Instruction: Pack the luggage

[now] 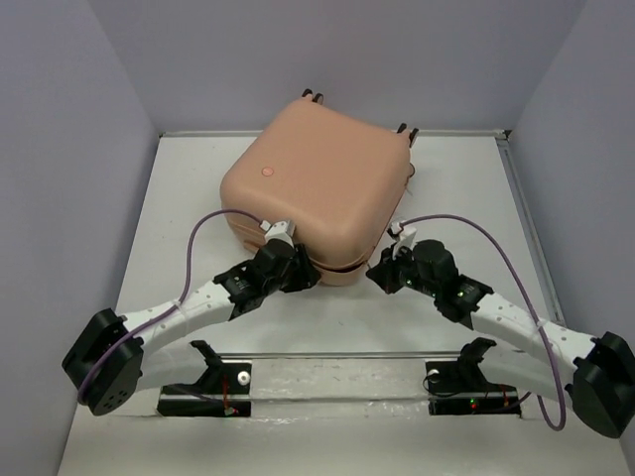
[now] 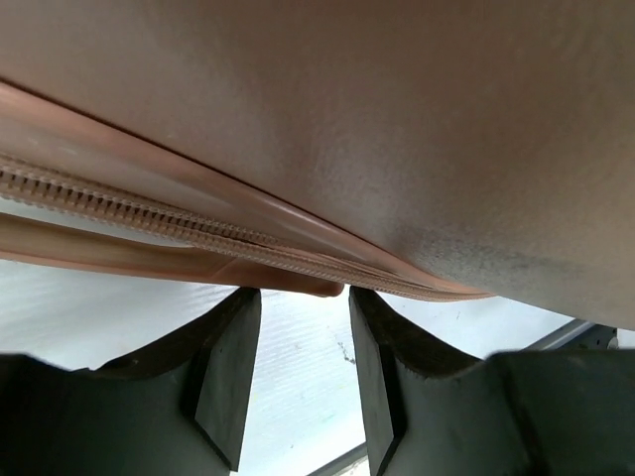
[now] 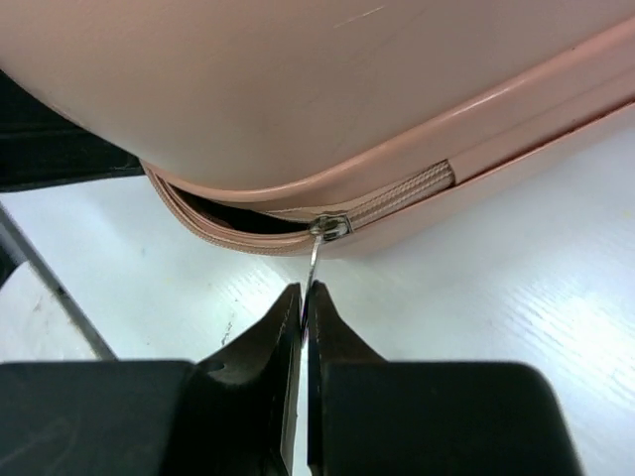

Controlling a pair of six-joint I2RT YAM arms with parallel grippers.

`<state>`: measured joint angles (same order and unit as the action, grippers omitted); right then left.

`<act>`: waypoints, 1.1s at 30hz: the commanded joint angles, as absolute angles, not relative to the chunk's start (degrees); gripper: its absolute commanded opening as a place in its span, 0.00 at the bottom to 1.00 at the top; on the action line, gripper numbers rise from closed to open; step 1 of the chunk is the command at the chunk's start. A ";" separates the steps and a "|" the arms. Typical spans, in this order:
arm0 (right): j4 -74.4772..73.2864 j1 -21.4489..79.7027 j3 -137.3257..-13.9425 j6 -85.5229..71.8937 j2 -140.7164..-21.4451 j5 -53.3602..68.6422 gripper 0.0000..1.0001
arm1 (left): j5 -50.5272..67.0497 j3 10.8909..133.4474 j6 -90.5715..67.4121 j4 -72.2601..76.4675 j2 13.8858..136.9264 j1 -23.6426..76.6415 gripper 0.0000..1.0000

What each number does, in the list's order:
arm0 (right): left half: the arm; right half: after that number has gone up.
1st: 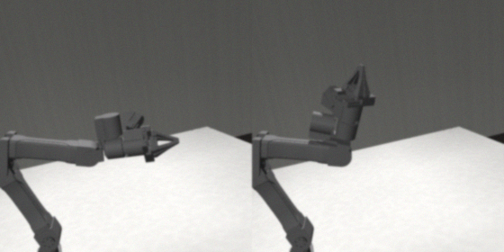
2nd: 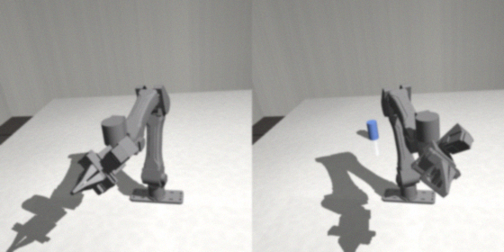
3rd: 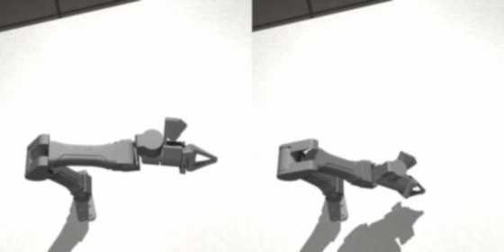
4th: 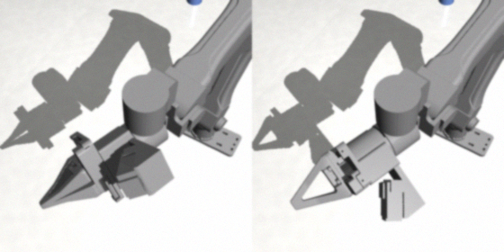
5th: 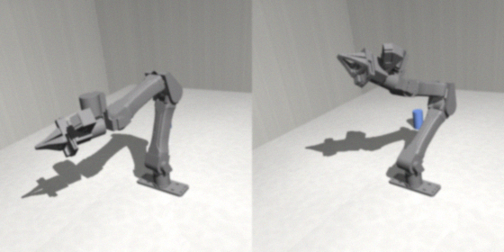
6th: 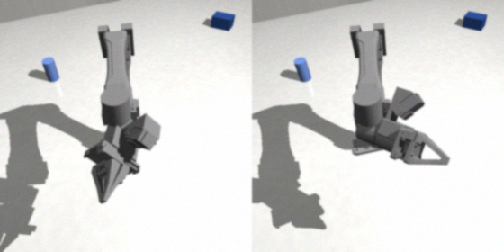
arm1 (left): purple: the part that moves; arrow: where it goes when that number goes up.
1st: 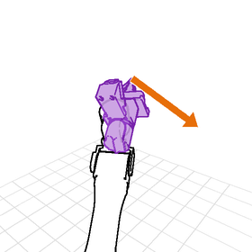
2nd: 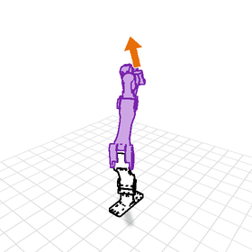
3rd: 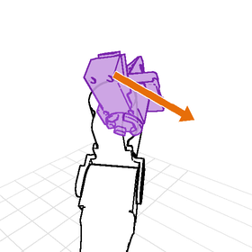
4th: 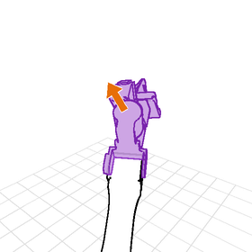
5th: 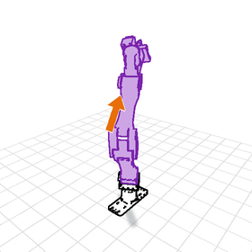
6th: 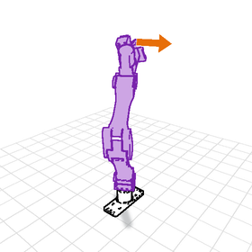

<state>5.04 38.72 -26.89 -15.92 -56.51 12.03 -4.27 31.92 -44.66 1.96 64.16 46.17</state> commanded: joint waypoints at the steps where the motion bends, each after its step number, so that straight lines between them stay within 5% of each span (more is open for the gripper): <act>1: -3.86 54.01 -29.18 -22.31 -52.73 10.40 0.07 | -4.93 37.26 -43.59 18.36 69.51 45.79 0.50; 7: -0.44 68.45 -39.97 -26.54 -71.04 -2.35 0.07 | -3.96 41.83 -44.03 19.51 74.97 48.25 0.49; 13: 6.13 72.16 -53.87 -31.10 -83.84 -21.04 0.07 | -4.66 40.18 -43.07 17.58 72.79 47.12 0.47; 20: 18.97 72.16 -57.39 -30.06 -87.27 -16.18 0.07 | -1.23 36.13 -42.89 17.58 68.82 43.77 0.48; 29: 15.22 73.92 -36.93 -34.80 -69.81 -13.45 0.07 | -1.32 35.07 -38.15 6.16 58.02 37.45 0.60; 33: 3.98 73.92 -29.90 -37.08 -60.06 -10.83 0.07 | 6.92 33.92 -37.36 3.70 50.82 26.41 0.63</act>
